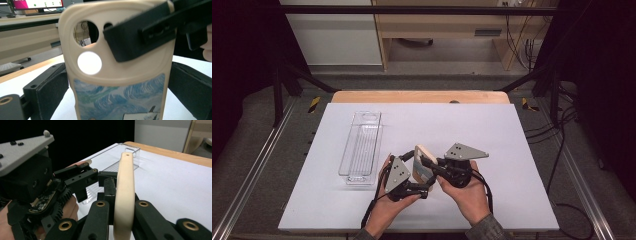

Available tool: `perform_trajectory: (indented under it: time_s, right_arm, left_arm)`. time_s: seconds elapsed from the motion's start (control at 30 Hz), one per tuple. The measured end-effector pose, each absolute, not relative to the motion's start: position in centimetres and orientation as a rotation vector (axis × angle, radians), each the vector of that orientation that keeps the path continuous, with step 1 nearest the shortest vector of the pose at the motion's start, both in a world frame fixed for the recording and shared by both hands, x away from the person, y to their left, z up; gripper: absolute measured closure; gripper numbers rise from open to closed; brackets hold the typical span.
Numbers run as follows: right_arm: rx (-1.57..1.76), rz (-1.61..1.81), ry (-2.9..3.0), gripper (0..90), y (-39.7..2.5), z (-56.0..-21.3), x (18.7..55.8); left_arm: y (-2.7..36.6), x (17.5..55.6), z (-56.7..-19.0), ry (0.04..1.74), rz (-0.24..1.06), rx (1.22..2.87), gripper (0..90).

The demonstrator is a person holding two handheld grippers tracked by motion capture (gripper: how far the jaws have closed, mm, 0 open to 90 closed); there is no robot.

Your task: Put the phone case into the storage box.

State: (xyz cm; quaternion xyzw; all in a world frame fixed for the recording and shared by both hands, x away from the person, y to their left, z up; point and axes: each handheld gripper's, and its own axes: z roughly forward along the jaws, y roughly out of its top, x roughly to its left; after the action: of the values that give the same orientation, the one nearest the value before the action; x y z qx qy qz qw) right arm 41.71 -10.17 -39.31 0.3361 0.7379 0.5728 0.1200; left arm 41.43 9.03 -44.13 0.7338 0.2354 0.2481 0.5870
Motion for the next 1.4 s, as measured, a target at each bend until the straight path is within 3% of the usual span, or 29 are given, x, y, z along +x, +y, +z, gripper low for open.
perform_trajectory:
  time_s: [1.2, 1.4]
  right_arm:
    - [0.983, 1.707, 2.152, 84.9, -10.07, -39.25, 41.85]
    - [0.981, 1.704, 2.139, 76.6, -10.32, -39.11, 41.61]
  left_arm:
    - [9.17, 41.08, -43.19, 0.569, 0.622, 1.723, 10.5]
    - [9.35, 41.12, -43.09, 0.575, 0.628, 1.723, 10.8]
